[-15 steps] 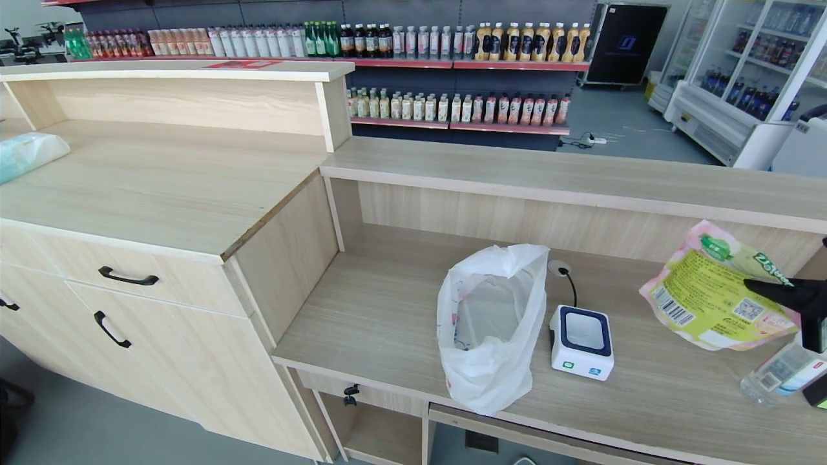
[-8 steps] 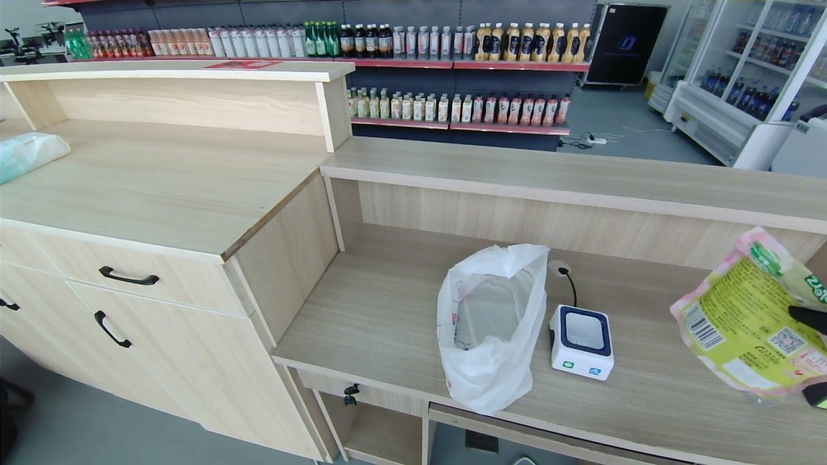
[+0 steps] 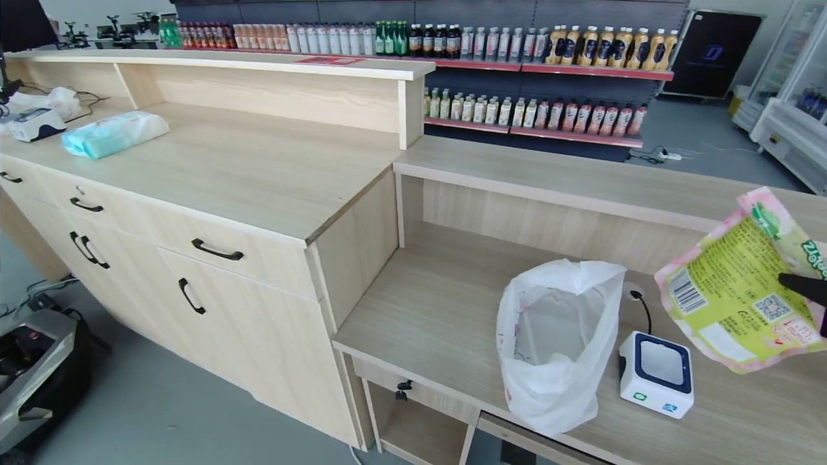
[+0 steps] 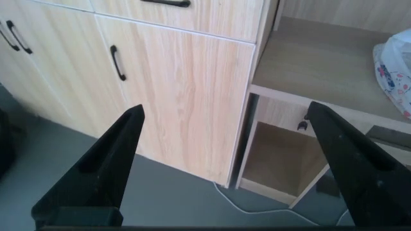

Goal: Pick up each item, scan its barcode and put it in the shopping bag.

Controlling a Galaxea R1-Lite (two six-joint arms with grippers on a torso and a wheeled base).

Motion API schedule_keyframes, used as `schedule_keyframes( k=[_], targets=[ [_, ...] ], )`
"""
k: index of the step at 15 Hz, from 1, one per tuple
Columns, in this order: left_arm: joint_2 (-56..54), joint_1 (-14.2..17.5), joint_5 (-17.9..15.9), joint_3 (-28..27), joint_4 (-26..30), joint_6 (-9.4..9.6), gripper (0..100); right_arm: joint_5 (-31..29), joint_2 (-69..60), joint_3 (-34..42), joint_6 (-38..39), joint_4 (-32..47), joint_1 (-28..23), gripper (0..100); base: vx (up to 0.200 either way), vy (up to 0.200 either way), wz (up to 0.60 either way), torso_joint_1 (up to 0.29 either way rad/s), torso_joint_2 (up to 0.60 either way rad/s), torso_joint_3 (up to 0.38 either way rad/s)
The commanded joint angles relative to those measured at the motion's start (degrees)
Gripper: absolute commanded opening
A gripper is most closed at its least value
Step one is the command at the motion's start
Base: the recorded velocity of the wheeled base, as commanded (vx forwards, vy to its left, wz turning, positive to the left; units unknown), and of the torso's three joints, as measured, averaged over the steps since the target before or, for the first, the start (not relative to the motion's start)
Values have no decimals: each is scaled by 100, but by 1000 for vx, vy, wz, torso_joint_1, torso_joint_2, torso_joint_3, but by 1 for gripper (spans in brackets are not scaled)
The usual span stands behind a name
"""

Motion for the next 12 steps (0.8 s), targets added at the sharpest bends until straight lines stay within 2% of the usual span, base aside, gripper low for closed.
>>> schedule_keyframes(
  k=[1,2,6,8,12],
  targets=[
    [6,0,-2,0,0,-1,100,-288,354,-97,199,-140,470,0,0,0,600,-7,7,7],
    [6,0,-2,0,0,-1,100,-288,564,-80,304,-246,549,0,0,0,600,7,-2,-2],
    [6,0,-2,0,0,-1,100,-297,1874,-88,375,-703,567,0,0,0,0,0,0,0],
    [6,0,-2,0,0,-1,100,-297,2595,-71,392,-1265,611,0,0,0,0,0,0,0],
    [6,0,-2,0,0,-1,100,-306,3219,-71,392,-1749,681,0,0,0,0,0,0,0]
  ],
)
